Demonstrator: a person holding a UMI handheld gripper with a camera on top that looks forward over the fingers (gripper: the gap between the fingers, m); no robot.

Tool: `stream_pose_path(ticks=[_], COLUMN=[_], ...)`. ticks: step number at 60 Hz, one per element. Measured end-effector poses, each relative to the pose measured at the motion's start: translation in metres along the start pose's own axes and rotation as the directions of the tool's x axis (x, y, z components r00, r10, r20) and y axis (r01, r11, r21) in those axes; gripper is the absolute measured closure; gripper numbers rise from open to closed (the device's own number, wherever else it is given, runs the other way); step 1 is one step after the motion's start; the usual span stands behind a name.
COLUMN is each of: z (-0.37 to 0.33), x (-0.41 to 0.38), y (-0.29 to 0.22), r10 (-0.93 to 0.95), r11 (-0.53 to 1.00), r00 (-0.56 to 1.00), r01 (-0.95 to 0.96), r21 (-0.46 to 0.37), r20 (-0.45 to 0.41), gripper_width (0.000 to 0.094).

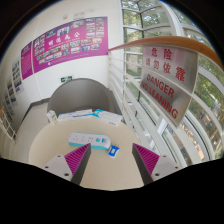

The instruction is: Unplug charger

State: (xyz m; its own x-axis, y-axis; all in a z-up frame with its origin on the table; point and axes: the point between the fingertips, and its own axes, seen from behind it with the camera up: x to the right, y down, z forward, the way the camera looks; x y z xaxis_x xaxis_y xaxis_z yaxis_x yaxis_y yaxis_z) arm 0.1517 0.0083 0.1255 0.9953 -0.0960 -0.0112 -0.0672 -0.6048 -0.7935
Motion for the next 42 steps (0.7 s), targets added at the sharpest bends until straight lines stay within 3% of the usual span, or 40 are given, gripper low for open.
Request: stream_pose_path(ticks=[12, 23, 42], z=[-0.101, -0.172, -0.222], x=[-0.033, -0.070, -0.089], y=[-0.002, 0.004, 0.017], r10=[-0.043, -0.041, -0.063], r11=[0.999, 0.999, 0.997], r00=[0.996, 0.995, 0.994], r01=[0.043, 0.043, 0.067], r21=[-0.006, 0.018, 0.043], r20=[-0.078, -0.086, -0.091], gripper_width=[0.0080, 0.0078, 0.0081])
